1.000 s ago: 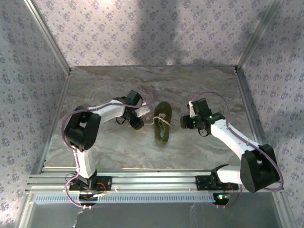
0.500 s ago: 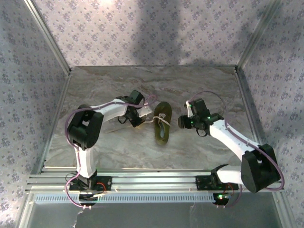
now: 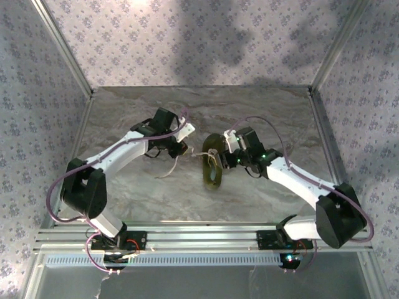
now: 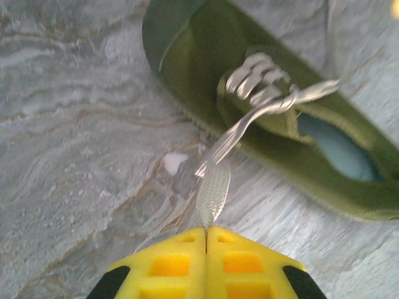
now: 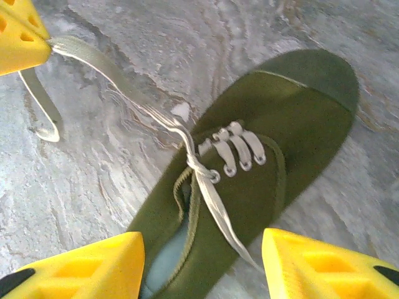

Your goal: Tie the shoes

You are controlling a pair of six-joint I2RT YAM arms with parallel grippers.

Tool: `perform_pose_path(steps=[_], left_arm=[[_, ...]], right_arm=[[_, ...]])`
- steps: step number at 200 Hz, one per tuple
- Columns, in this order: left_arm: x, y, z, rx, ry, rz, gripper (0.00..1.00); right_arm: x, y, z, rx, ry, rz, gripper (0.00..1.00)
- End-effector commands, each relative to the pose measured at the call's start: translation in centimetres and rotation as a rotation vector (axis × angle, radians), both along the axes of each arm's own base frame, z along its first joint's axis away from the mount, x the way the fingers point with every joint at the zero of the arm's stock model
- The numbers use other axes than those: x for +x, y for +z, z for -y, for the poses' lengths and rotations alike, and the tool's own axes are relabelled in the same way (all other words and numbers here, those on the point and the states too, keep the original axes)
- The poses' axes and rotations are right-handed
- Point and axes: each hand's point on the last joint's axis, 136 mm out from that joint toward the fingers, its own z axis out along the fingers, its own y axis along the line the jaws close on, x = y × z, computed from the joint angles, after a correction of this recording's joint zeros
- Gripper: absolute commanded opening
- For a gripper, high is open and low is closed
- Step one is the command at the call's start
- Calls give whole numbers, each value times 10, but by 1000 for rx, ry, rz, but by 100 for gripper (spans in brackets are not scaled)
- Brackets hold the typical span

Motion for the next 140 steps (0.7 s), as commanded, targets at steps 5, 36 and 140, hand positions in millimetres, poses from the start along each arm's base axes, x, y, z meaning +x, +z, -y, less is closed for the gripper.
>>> perform_pose_path(steps=[5, 36, 140], left_arm=[[4, 44, 25, -187, -5, 13, 0], [7, 63, 35, -270, -3, 23, 0], [8, 70, 43, -342, -17, -21, 0]], right_arm=[[8, 19, -28, 72, 130, 37, 55], [11, 22, -48, 115, 191, 32, 54], [43, 25, -73, 124, 178, 78, 47]])
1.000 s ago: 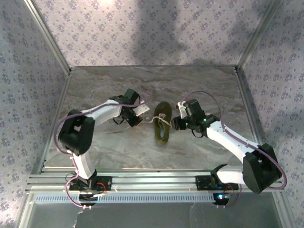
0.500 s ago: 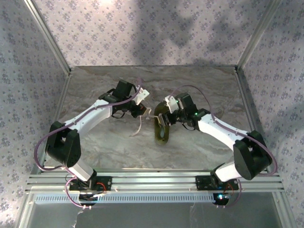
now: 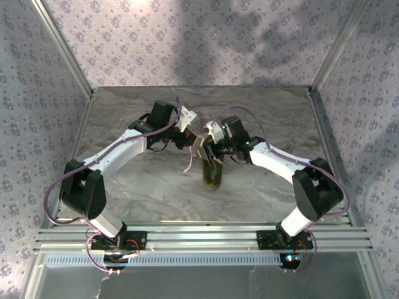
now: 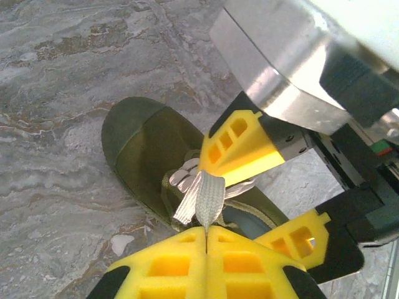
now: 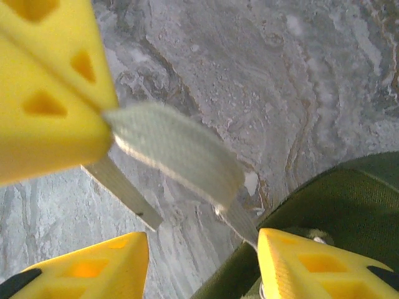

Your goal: Tie the shoes

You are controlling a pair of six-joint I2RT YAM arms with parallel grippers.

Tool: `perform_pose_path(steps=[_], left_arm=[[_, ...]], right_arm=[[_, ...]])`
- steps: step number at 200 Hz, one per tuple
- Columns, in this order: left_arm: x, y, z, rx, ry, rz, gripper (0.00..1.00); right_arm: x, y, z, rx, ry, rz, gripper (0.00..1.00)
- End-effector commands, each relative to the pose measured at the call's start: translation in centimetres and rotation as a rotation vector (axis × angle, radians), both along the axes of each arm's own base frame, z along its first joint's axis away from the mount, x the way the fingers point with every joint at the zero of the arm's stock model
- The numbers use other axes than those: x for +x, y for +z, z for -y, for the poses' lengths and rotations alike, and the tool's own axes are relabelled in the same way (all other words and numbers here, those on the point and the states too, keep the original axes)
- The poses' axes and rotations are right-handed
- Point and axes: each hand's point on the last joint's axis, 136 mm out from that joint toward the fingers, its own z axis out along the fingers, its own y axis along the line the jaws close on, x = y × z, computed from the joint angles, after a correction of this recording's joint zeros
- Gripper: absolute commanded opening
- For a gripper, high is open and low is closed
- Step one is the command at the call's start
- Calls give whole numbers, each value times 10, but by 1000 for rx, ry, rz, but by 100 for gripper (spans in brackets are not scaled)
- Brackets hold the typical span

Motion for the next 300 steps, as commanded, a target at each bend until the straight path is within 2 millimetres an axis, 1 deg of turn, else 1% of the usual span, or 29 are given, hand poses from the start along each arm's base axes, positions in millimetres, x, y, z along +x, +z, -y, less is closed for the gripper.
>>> perform_pose_path(steps=[1, 8, 19, 27, 40, 49, 58, 104, 131, 144, 171, 188, 207, 227, 252, 282, 300], left_arm=[[2, 21, 4, -61, -17, 23, 0], [2, 19, 4, -60, -19, 17, 0], [1, 18, 4, -62, -22, 12, 0], [0, 17, 4, -63, -26, 10, 0], [-1, 15, 4, -63, -30, 8, 0], [-2, 13, 4, -65, -31, 5, 0], [-2, 11, 4, -67, -27, 7, 0], [-3, 5, 3, -79, -35, 17, 0], [-6, 4, 5, -91, -54, 33, 1], [-6, 5, 5, -101, -59, 50, 5], [-7, 7, 6, -108, -72, 89, 23], [-8, 8, 5, -106, -85, 117, 28], [-9, 11, 4, -112, -98, 156, 29], [-14, 13, 7, -123, -134, 178, 30], [-19, 7, 15, -115, -182, 184, 30], [-18, -2, 22, -105, -208, 174, 30], [-18, -1, 26, -127, -226, 177, 30]], right_arm=[[15, 17, -8, 19, -21, 62, 47], [18, 18, -7, 18, -32, 69, 44], [21, 18, -4, 11, -56, 80, 37], [24, 19, -2, 7, -75, 89, 29], [28, 20, 3, 2, -109, 110, 14], [29, 20, 6, 0, -129, 123, 6], [30, 22, 8, 3, -143, 136, 0], [27, 29, 13, 19, -141, 163, 0], [23, 28, 17, 20, -141, 164, 0], [21, 29, 18, 23, -139, 165, 0], [17, 28, 20, 24, -133, 161, 0], [15, 27, 20, 19, -129, 153, 0], [13, 27, 20, 17, -124, 148, 0], [12, 26, 21, 14, -123, 142, 0], [11, 26, 21, 13, -119, 139, 0], [10, 25, 21, 9, -118, 133, 0], [9, 26, 22, 8, -117, 131, 0]])
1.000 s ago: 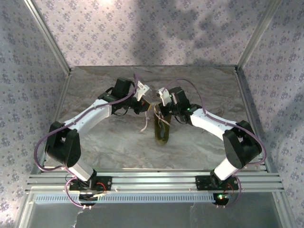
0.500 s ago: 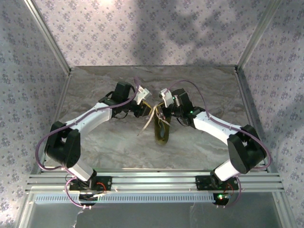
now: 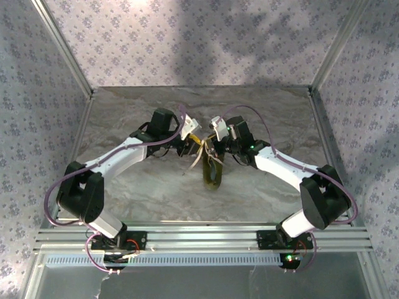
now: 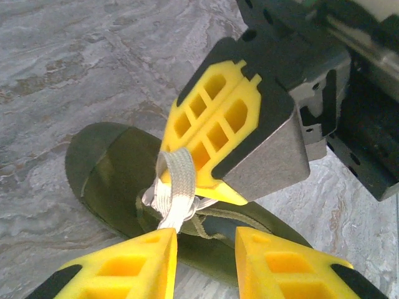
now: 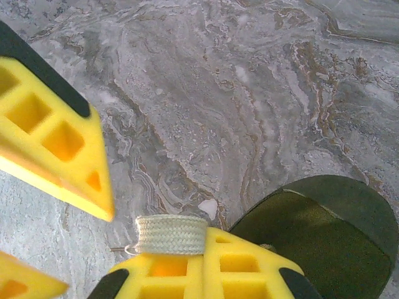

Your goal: Tie the shoes

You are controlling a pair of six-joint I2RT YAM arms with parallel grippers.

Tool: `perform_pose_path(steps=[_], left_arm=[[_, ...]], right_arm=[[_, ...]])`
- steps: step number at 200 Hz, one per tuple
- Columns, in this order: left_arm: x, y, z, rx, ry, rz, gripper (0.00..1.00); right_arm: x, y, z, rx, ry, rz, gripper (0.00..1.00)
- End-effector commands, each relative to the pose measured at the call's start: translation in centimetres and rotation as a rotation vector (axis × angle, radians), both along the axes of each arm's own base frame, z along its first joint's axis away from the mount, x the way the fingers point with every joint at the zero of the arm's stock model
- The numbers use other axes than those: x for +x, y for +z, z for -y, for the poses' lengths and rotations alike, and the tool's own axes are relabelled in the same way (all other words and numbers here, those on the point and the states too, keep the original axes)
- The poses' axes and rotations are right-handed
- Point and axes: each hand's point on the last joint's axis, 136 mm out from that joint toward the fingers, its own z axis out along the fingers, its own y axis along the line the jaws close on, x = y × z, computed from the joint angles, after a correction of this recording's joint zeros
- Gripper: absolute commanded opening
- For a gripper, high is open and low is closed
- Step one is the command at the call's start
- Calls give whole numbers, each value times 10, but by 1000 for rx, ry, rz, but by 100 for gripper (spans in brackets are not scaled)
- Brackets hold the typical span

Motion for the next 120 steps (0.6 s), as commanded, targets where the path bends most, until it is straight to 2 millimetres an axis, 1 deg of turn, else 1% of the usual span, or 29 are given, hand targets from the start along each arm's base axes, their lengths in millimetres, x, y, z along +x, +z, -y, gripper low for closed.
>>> perform_pose_path(steps=[1, 27, 64, 90, 110, 120], left_arm=[[1, 11, 12, -49, -69, 50, 30], [3, 10, 17, -56, -84, 50, 30], [5, 9, 22, -60, -102, 45, 26], [7, 9, 24, -59, -106, 45, 17], [8, 10, 25, -59, -104, 49, 17], [8, 9, 24, -57, -101, 49, 19]], right_arm=[[-6, 3, 4, -3, 9, -1, 0], [-8, 4, 5, -6, 12, -2, 0], [-9, 1, 7, -16, 12, -9, 0], [-10, 0, 7, -20, 14, -12, 0], [-10, -1, 8, -21, 15, -16, 0], [-11, 0, 8, -21, 16, -15, 0]])
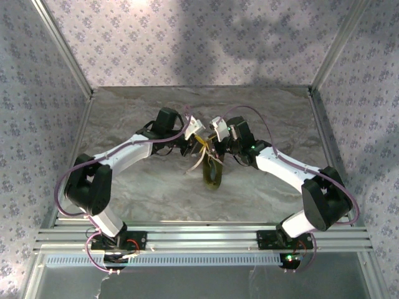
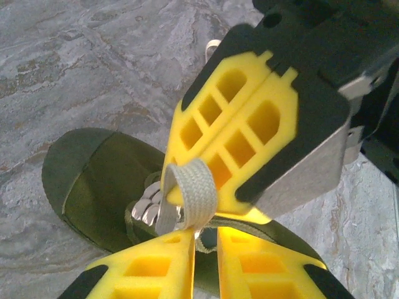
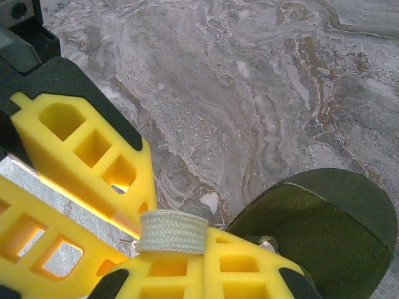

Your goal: Tie the shoes

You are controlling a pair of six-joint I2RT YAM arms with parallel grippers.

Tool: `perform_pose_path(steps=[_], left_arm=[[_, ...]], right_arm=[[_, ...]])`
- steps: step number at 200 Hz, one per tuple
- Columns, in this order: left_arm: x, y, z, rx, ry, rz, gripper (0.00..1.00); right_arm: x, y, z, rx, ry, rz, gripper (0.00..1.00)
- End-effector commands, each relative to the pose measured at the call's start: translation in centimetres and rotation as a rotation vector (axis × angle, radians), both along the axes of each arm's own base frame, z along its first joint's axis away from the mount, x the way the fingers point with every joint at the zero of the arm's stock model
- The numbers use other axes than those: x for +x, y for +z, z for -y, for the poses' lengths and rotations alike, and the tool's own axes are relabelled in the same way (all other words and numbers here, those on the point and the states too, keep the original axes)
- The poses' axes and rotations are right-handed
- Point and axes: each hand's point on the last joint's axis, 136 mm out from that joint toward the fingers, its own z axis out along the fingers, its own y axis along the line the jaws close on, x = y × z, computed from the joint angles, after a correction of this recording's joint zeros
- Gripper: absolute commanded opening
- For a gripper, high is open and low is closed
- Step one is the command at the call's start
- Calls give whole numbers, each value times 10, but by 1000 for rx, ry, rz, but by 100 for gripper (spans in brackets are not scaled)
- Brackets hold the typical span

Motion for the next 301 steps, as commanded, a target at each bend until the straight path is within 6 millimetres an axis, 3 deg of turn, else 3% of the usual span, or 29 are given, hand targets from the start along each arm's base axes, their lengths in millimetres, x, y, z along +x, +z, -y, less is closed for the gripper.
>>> perform_pose_path(steps=[1, 36, 55, 107, 161, 178, 191, 301], left_arm=[[4, 19, 10, -47, -42, 60, 20], [6, 13, 9, -25, -24, 69, 33], [6, 11, 9, -20, -21, 68, 33], [6, 14, 11, -32, -31, 71, 19], [10, 8, -1, -2, -9, 137, 39], [-8, 7, 0, -2, -135, 208, 41], [-11, 7, -2, 3, -151, 237, 43], [2, 21, 9, -33, -147, 261, 43]], right_arm=[[-6, 0, 5, -10, 12, -2, 0], [-6, 2, 5, -9, 11, 1, 0], [-7, 1, 6, -10, 13, 0, 0], [-8, 0, 7, -9, 18, -3, 0], [-11, -1, 10, -14, 32, -7, 0], [-14, 1, 10, 1, 53, -13, 0], [-15, 3, 11, 7, 63, -12, 0], [-19, 1, 10, 12, 103, -32, 0]])
